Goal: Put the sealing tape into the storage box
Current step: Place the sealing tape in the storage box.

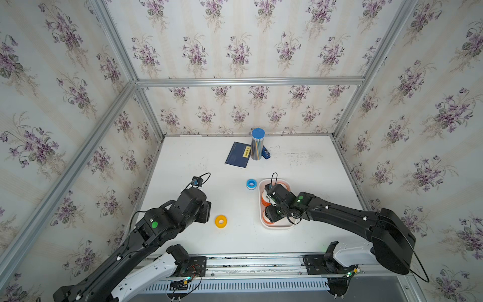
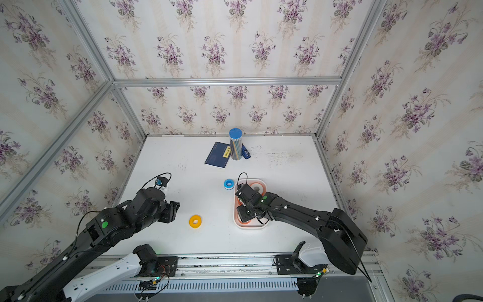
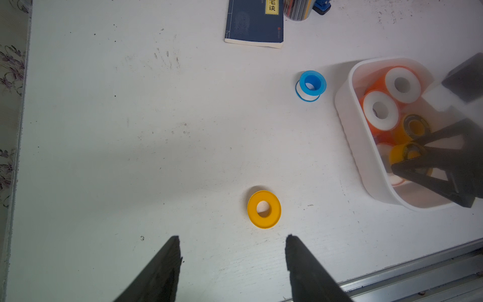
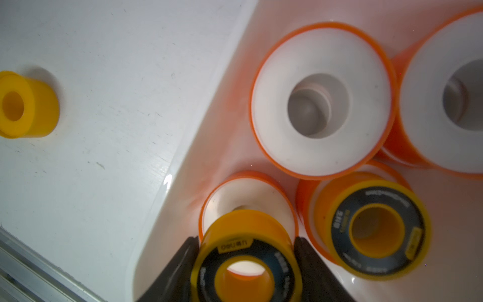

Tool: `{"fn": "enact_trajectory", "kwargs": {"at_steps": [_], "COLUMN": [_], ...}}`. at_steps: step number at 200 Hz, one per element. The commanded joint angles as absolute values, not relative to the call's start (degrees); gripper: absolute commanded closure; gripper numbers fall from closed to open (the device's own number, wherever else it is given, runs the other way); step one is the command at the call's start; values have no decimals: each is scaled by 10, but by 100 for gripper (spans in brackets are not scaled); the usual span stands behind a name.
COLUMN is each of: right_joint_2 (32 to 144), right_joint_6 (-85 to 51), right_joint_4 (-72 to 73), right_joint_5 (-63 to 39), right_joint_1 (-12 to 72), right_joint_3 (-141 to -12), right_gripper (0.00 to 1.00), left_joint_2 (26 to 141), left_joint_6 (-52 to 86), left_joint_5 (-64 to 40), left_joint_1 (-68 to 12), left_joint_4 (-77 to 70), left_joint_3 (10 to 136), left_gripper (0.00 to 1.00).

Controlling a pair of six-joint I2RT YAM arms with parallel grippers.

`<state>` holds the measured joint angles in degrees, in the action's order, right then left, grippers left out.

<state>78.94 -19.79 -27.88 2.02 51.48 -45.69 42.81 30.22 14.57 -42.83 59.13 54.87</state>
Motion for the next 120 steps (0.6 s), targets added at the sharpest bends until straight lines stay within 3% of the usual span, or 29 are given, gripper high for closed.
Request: {"fn": "enact_trajectory", "kwargs": {"at_steps": [1, 120], "right_joint_2": [800, 830], "right_joint_6": [-205, -206], "right_joint_4": [-266, -269], "right_joint_5": [19, 51], "right_joint_1": [518, 521], "right_joint_3": [-459, -468], "right_gripper": [46, 40], "left_joint_2": [428, 432], "left_joint_6": [301, 300], "left_joint_5": [150, 150], "left_joint_1": [-428, -428], "left_joint_4": [590, 590], "left_joint_3": [550, 550], "left_gripper": [36, 33]}}
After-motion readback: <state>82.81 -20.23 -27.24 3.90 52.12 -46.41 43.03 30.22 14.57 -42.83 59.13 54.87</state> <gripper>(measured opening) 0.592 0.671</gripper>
